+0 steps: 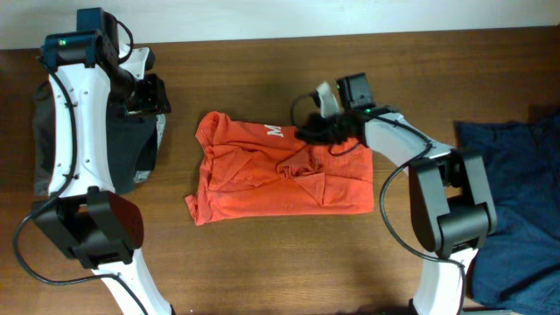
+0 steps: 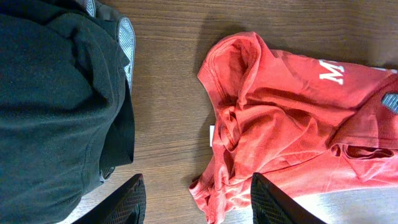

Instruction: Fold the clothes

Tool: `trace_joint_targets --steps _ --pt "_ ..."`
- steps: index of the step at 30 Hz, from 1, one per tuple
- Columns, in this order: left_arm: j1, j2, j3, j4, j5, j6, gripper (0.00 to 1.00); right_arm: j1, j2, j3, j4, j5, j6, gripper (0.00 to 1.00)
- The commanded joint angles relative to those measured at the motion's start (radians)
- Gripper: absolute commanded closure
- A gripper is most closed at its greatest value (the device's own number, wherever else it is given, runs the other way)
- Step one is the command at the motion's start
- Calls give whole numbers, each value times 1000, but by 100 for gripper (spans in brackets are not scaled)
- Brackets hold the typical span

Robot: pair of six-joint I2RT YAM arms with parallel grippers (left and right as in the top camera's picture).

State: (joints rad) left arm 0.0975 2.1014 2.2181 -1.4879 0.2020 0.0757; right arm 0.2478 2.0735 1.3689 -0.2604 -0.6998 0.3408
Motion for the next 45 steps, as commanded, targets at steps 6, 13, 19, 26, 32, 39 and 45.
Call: trace_joint_targets --steps 6,13,19,26,32,39,45 --pt "5 -38 10 -8 11 8 46 -169 -17 88 -260 -93 -127 96" --pt "5 -38 10 9 11 8 46 -224 -14 102 -628 -18 -283 61" --pt "5 -38 10 10 11 8 45 -92 0 75 -597 80 -258 86" --pt "5 -38 10 0 11 8 46 22 16 73 -422 6 -179 96" --pt "5 -38 10 2 11 8 45 31 16 73 -84 -71 -141 96" --pt "5 -38 10 -1 11 8 45 -58 13 74 -164 -76 -111 57" --pt "5 -38 10 4 11 8 45 -179 -3 75 -548 -66 -279 80"
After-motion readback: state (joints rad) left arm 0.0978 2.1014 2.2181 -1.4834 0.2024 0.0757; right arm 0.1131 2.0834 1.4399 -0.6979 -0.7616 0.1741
